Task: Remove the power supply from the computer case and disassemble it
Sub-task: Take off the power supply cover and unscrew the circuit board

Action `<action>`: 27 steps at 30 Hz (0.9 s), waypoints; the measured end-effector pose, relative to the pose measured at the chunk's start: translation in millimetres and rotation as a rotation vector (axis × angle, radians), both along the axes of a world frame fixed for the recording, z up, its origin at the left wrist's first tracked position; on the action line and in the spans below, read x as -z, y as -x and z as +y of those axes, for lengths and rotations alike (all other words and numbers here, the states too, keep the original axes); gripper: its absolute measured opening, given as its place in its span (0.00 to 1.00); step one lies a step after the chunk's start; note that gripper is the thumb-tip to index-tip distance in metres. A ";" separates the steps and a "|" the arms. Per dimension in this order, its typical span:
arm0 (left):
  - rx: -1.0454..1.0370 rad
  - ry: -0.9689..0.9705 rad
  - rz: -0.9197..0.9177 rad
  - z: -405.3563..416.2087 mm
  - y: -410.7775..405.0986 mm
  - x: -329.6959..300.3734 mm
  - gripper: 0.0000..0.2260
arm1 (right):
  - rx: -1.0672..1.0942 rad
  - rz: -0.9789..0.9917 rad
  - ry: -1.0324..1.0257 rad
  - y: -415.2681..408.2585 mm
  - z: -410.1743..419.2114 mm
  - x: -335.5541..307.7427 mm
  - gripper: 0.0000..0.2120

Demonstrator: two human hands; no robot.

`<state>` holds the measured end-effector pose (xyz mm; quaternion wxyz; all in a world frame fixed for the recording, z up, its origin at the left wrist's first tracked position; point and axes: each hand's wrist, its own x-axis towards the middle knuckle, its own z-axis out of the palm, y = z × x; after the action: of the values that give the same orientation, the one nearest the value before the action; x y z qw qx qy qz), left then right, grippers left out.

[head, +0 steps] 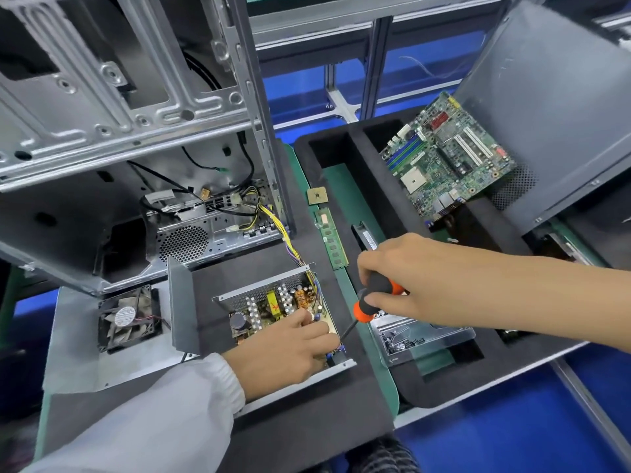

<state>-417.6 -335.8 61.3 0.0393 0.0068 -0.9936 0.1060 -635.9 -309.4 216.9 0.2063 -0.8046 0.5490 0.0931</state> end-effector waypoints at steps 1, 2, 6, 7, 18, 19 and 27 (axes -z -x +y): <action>0.000 0.007 0.001 -0.1 0.1 -0.1 0.11 | -0.001 -0.001 0.003 0.0 0.1 0.3 0.09; -0.001 0.015 0.005 0.0 0.3 0.0 0.12 | -0.002 -0.001 0.010 0.0 0.3 0.6 0.09; -0.011 0.029 0.037 0.6 0.3 0.0 0.15 | 0.004 0.008 -0.004 -0.9 1.9 -0.5 0.09; -0.007 0.026 0.043 0.6 0.6 -0.2 0.14 | 0.000 0.013 -0.009 -1.2 2.2 -1.1 0.09; 0.028 -0.026 -0.020 -2.1 7.9 -5.9 0.12 | -0.021 0.022 0.014 -4.4 4.3 -2.3 0.10; 0.028 -0.033 -0.024 -1.7 8.0 -7.2 0.12 | -0.021 0.022 0.016 -4.1 4.9 -2.0 0.10; -0.008 -0.135 0.018 -1.9 4.7 -20.7 0.09 | -0.006 0.004 -0.005 -3.6 5.9 0.3 0.09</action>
<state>-422.3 -337.7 82.0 0.0474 0.0145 -0.9980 0.0386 -632.4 -303.5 216.6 0.2069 -0.8055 0.5468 0.0968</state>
